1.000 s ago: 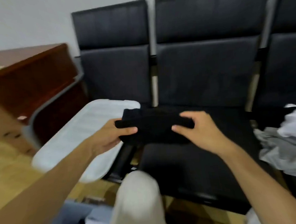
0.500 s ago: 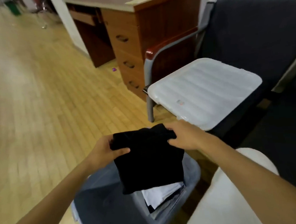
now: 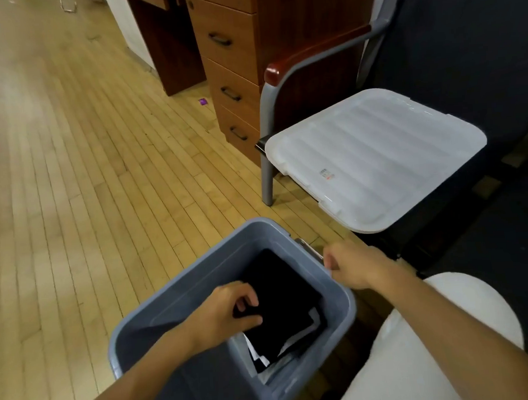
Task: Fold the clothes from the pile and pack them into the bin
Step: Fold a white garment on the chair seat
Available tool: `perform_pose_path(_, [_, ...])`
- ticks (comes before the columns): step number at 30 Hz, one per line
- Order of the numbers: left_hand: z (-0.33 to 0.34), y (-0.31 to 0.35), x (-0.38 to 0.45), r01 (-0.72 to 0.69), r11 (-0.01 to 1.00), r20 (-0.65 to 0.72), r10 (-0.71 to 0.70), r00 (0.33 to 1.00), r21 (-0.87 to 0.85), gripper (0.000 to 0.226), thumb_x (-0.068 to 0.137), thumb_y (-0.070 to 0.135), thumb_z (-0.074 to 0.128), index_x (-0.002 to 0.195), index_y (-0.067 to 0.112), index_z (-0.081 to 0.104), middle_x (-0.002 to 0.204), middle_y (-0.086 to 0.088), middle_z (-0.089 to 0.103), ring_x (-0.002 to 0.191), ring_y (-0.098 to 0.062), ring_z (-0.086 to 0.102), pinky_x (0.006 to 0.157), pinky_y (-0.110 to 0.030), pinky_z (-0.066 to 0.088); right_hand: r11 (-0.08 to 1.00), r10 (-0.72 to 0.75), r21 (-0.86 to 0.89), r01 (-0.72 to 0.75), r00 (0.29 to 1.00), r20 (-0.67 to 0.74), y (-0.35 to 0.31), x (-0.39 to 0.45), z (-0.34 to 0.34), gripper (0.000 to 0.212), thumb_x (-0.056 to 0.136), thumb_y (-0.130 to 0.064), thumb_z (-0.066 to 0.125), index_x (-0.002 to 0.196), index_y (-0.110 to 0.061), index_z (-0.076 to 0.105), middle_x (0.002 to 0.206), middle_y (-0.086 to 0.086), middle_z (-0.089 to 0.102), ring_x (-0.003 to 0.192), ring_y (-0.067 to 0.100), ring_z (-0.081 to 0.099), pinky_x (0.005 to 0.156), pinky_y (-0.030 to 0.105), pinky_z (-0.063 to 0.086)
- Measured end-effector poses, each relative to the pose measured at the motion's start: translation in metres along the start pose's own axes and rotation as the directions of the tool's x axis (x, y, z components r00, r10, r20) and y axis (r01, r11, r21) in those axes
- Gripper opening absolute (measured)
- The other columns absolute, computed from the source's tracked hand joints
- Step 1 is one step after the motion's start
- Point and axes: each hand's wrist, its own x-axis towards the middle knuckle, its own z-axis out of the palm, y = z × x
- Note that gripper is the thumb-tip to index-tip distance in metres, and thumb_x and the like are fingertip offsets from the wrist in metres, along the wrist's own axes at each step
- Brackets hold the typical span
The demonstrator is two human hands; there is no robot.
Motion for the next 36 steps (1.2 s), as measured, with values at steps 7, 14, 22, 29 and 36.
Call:
perform_pose_path(7, [-0.006, 0.096, 0.079, -0.153, 0.988, -0.139, 0.146, 0.979, -0.037, 0.012, 0.094, 0.02, 0.062, 0.083, 0.017, 0.065, 0.078, 0.011, 0.063, 0.072, -0.003, 0.06, 0.062, -0.011, 0.041, 0.986, 0.055, 0.167, -0.019, 0.976, -0.211, 0.039, -0.059, -0.037, 0.008, 0.095, -0.033, 0.053, 0.097, -0.03, 0.06, 0.103, -0.007, 0.063, 0.092, 0.017, 0.062, 0.085, 0.038, 0.054])
perform_pose_path(14, [0.064, 0.282, 0.161, -0.42, 0.898, -0.028, 0.42, 0.907, -0.13, 0.02, 0.094, 0.016, 0.06, 0.08, 0.031, 0.059, 0.072, 0.005, 0.064, 0.062, -0.01, 0.056, 0.062, -0.027, 0.048, 0.93, 0.26, 0.362, -0.07, 0.821, -0.508, 0.14, -0.17, -0.039, 0.013, 0.099, -0.035, 0.052, 0.093, -0.03, 0.062, 0.079, -0.009, 0.061, 0.073, 0.013, 0.06, 0.063, 0.037, 0.052])
perform_pose_path(22, [0.223, 0.479, 0.198, -0.635, 0.763, 0.297, 0.638, 0.711, -0.119, 0.012, 0.095, 0.023, 0.061, 0.088, 0.033, 0.065, 0.088, 0.008, 0.067, 0.082, -0.005, 0.065, 0.077, -0.028, 0.056, 0.556, 0.828, 0.739, -0.381, 0.333, -0.451, 0.328, -0.336, 0.068, 0.006, 0.093, -0.027, 0.06, 0.091, -0.026, 0.065, 0.084, -0.003, 0.07, 0.081, 0.018, 0.067, 0.073, 0.041, 0.056])
perform_pose_path(29, [0.296, 0.529, 0.183, -0.737, 0.675, 0.446, 0.662, 0.602, -0.006, 0.019, 0.094, 0.025, 0.06, 0.078, 0.035, 0.064, 0.067, 0.01, 0.065, 0.061, -0.007, 0.063, 0.062, -0.036, 0.058, -0.052, 0.904, 0.818, -0.572, -0.375, -0.205, 0.421, -0.466, 0.159, 0.056, 0.091, -0.028, 0.061, 0.14, -0.012, 0.04, 0.146, 0.016, 0.034, 0.132, 0.038, 0.033, 0.099, 0.048, 0.041])
perform_pose_path(36, [0.289, 0.536, 0.186, -0.766, 0.642, 0.452, 0.673, 0.586, 0.039, 0.015, 0.092, 0.028, 0.062, 0.081, 0.038, 0.061, 0.065, 0.011, 0.064, 0.065, 0.003, 0.062, 0.053, -0.022, 0.051, -0.14, 0.83, 0.879, -0.456, -0.538, -0.147, 0.468, -0.5, 0.196, 0.069, 0.089, -0.035, 0.064, 0.15, -0.019, 0.034, 0.139, 0.021, 0.039, 0.118, 0.043, 0.04, 0.097, 0.046, 0.036])
